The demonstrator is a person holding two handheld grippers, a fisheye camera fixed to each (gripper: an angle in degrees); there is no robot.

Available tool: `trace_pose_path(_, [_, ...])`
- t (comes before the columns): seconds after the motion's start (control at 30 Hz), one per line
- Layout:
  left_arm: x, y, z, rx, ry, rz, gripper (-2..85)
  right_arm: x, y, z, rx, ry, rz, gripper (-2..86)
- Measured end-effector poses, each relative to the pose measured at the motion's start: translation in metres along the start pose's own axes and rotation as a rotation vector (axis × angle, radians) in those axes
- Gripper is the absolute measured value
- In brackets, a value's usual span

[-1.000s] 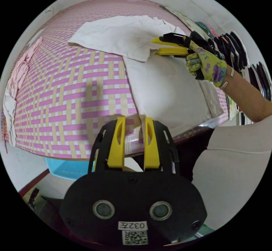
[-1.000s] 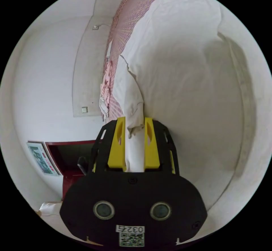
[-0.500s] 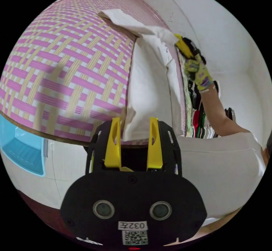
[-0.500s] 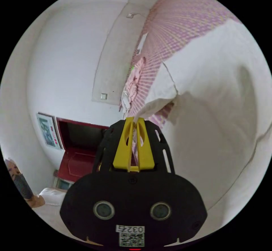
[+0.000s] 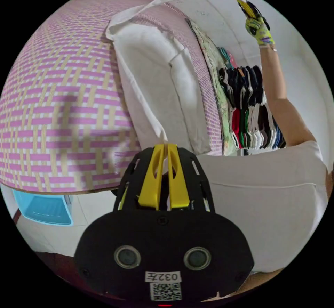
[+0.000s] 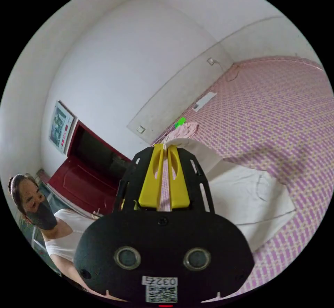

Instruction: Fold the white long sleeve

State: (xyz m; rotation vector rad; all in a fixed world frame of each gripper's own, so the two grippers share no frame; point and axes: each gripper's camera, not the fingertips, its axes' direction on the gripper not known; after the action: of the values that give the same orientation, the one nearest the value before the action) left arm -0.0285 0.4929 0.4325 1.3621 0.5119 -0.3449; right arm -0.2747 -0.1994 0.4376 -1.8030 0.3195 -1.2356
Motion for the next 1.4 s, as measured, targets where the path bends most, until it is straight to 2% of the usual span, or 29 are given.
trace_pose_path(0.17, [0.055, -0.037, 0.060, -0.131, -0.062, 0.079, -0.8, 0.013, -0.008, -0.143, 0.053, 0.244, 0.049, -0.8])
trace_pose_path(0.33, [0.043, -0.049, 0.124, -0.298, -0.117, 0.084, -0.9, 0.077, 0.017, -0.208, 0.060, 0.445, 0.232, -0.8])
trace_pose_path(0.5, [0.037, -0.050, 0.116, -0.310, -0.085, 0.099, -0.9, 0.109, 0.035, -0.229, 0.043, 0.441, 0.272, -0.9])
trace_pose_path(0.77, [0.046, -0.041, 0.083, -0.268, -0.018, 0.151, -1.0, 0.043, 0.002, -0.302, 0.114, 0.436, 0.112, -0.8])
trace_pose_path(0.9, [0.046, -0.039, 0.107, -0.335, -0.048, 0.178, -0.9, 0.044, 0.002, -0.311, 0.069, 0.472, 0.147, -0.8])
trace_pose_path(0.97, [0.046, -0.037, 0.122, -0.402, -0.128, 0.211, -0.9, 0.053, 0.010, -0.310, 0.041, 0.529, 0.192, -0.8])
trace_pose_path(1.07, [0.037, -0.035, 0.121, -0.400, -0.096, 0.195, -0.7, 0.054, 0.020, -0.316, 0.053, 0.582, 0.235, -0.9])
trace_pose_path(1.2, [0.027, -0.031, 0.128, -0.422, -0.090, 0.199, 0.1, 0.036, 0.019, -0.319, 0.069, 0.540, 0.215, -0.8])
trace_pose_path(1.3, [0.024, -0.027, 0.120, -0.420, -0.032, 0.206, 1.9, -0.007, 0.007, -0.313, 0.076, 0.511, 0.119, -0.8])
trace_pose_path(1.4, [0.020, -0.013, 0.090, -0.336, 0.031, 0.224, 2.6, -0.074, -0.008, -0.287, 0.024, 0.453, -0.067, -0.8])
